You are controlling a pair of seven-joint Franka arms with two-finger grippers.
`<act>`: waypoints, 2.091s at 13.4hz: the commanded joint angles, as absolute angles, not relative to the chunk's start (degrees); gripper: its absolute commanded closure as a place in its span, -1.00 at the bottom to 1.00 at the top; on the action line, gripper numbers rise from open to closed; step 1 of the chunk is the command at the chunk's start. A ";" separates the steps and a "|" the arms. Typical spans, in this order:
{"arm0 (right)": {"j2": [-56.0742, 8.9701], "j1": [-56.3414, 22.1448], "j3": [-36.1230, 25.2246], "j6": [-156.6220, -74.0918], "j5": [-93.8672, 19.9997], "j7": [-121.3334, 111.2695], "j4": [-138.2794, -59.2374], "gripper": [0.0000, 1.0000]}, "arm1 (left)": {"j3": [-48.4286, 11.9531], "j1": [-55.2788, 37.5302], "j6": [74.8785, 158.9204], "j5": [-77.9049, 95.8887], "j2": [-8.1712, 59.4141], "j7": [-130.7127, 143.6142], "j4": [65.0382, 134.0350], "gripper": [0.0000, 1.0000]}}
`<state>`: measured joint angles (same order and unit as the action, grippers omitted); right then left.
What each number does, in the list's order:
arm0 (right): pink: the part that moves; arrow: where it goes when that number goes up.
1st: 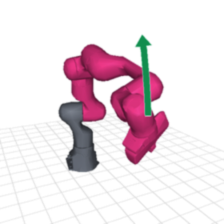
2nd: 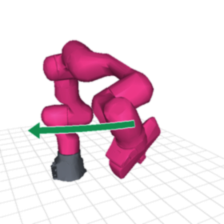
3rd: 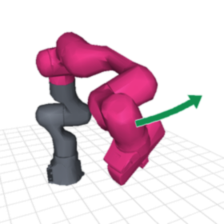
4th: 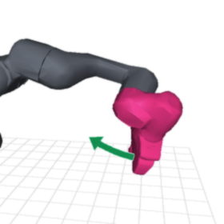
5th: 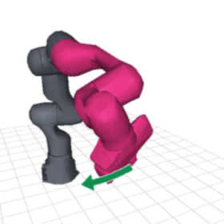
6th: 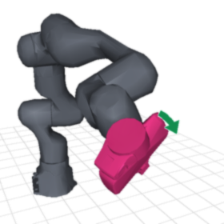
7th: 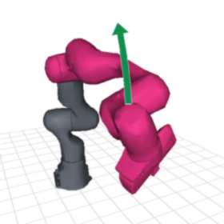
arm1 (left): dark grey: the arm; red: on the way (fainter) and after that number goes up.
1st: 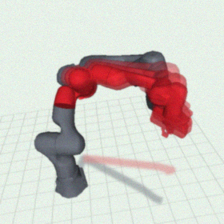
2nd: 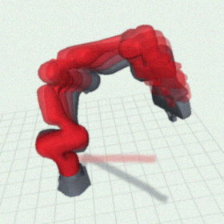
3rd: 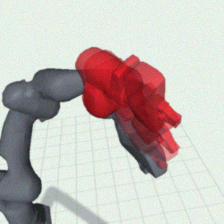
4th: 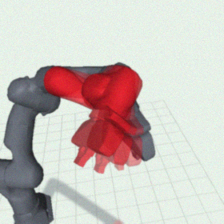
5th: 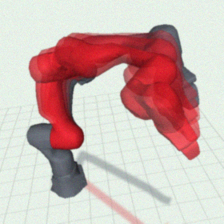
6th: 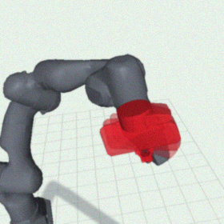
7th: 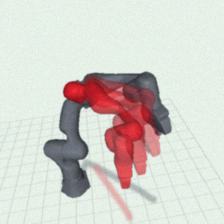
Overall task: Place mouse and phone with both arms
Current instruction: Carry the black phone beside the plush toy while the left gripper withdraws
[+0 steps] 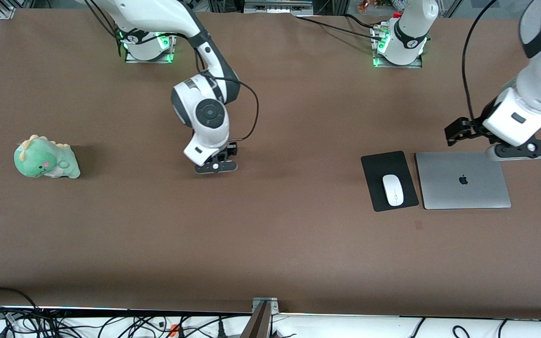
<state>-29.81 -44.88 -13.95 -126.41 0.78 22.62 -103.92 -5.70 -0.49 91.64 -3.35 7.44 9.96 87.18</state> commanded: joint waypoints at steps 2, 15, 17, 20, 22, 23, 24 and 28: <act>-24.45 -37.91 -16.08 -125.86 -1.13 11.80 -108.44 0.33 | 2.46 -5.45 93.16 1.40 3.69 5.80 93.33 -1.00; -16.70 -13.29 -16.96 -150.55 -3.51 -10.09 -132.62 0.38 | 2.02 -5.01 94.05 0.79 5.01 6.33 90.35 -1.00; -17.48 -12.04 -16.96 -153.70 -4.91 -11.16 -133.42 0.38 | 2.02 -4.92 94.04 0.79 5.10 6.42 90.09 -1.00; -20.47 -11.95 -16.88 -159.07 -7.99 -12.39 -133.77 0.38 | 2.28 -4.83 94.04 0.79 5.10 6.33 88.68 -1.00; -22.31 -11.87 -16.61 -161.70 -9.05 -13.36 -133.59 0.37 | 2.37 -4.92 94.04 0.79 5.18 6.41 88.68 -1.00; -23.11 -11.87 -16.52 -162.59 -9.14 -13.88 -133.59 0.36 | 2.37 -4.83 93.96 0.79 5.10 6.50 88.68 -1.00; -23.46 -11.87 -16.44 -162.77 -9.14 -14.06 -133.33 0.34 | 2.37 -4.83 94.04 0.79 5.10 6.50 88.68 -1.00; -24.43 -11.78 -16.35 -162.69 -9.32 -14.41 -132.19 -0.98 | 2.46 -4.83 94.04 0.70 5.18 6.24 88.59 -1.00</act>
<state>-24.38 -12.16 -16.87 -162.23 -7.63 -12.36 -133.08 1.95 -4.55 94.42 0.28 5.29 7.13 89.38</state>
